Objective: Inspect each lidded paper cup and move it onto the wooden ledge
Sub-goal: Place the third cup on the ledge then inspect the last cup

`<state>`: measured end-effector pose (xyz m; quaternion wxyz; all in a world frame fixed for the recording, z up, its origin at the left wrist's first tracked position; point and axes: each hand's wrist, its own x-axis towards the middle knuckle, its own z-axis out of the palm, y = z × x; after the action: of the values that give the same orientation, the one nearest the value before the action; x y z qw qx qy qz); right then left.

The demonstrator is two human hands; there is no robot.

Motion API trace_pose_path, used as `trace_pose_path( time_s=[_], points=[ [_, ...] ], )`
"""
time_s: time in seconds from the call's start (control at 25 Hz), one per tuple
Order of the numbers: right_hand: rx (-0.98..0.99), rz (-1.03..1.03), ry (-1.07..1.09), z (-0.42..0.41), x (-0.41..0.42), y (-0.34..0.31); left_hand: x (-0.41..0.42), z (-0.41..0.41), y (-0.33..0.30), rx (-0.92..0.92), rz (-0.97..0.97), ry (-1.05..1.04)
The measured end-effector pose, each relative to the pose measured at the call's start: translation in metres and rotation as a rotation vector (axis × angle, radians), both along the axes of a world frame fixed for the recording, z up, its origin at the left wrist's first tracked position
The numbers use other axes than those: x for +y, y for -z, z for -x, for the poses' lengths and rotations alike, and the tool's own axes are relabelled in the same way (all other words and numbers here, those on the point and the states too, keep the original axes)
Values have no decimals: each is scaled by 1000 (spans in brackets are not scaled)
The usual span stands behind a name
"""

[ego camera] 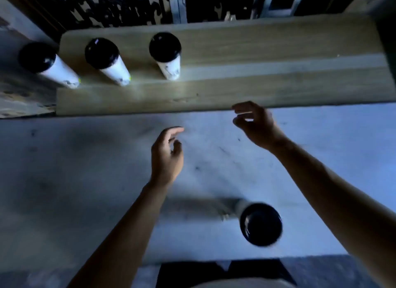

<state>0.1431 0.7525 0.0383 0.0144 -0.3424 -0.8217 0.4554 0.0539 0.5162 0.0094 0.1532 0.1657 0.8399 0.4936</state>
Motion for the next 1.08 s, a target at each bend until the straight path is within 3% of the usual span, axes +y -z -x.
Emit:
trace_pose_path(
  time_s=[0.16,0.32,0.52,0.68,0.88,0.96,1.08],
  points=[
    [147,-84,-92,-122,-13,-56,-40,-116,-27,145,142,184],
    [118,-85,-279,-200,-46,-49,-55,-197,-9,-98,382,284],
    [-66,-70,-424,-250,-69,-40,-4,-225,-25,-156,158,334],
    [-91,-39,-248,-257,-72,-46,-4,-235,-42,-101,230,342],
    [-83,349,117,-258,-85,-67,-28,-246,-77,12,362,463],
    [-70,453,273,-257,-100,-71,-37,-248,-87,131,405,503],
    [-72,518,322,-249,-118,-69,-47,-248,-90,371,495,519]
  ],
)
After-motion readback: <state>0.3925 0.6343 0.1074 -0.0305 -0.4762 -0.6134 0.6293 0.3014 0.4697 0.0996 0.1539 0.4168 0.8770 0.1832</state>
